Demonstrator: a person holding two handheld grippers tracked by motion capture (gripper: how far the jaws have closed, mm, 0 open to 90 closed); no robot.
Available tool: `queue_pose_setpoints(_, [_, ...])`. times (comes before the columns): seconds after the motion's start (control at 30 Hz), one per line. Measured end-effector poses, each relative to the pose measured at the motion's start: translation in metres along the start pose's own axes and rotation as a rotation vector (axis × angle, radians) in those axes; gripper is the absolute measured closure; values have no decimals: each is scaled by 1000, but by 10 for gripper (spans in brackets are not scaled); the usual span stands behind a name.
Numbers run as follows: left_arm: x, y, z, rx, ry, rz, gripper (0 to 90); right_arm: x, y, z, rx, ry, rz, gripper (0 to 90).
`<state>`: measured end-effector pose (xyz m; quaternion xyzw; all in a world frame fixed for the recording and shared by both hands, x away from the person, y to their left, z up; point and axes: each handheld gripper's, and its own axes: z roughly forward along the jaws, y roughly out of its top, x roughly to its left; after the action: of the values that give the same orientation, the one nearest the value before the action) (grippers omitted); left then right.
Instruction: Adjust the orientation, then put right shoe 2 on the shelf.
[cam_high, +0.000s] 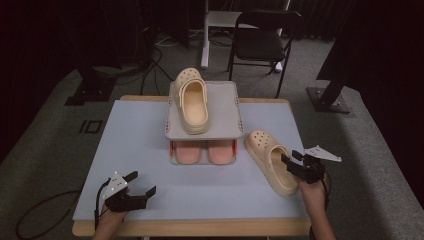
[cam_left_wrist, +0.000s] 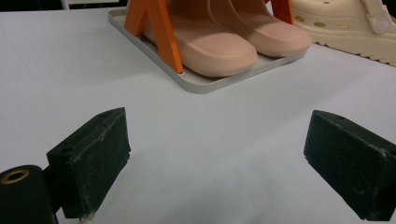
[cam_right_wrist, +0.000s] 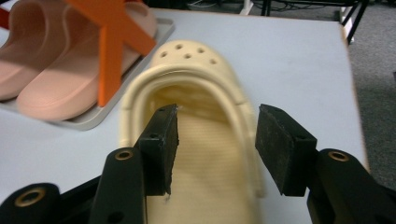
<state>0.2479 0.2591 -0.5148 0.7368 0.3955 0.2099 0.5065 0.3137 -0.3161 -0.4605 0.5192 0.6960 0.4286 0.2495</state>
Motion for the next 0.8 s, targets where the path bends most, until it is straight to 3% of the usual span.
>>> queue_pose_setpoints(0.17, [-1, 0, 0, 2, 0, 1, 68, -16, -1, -1, -11, 0, 20, 449])
queue_pose_setpoints(0.4, [0, 0, 1, 6, -1, 3, 68, -32, -6, 9, 32, 1, 15, 426])
queue_pose_setpoints(0.5, [0, -1, 1, 7, -1, 1, 68, -35, -6, 15, 48, 0, 15, 425])
queue_pose_setpoints(0.67, [0, -1, 1, 7, -1, -5, 68, -36, -6, 20, 41, 37, 17, 424])
queue_pose_setpoints(0.77, [0, -1, 2, 6, 1, -3, 68, -33, -4, 24, 37, 63, -6, 427])
queue_pose_setpoints(0.8, [-1, 0, 2, 5, -1, -4, 68, -31, -4, 27, 45, 51, -17, 432])
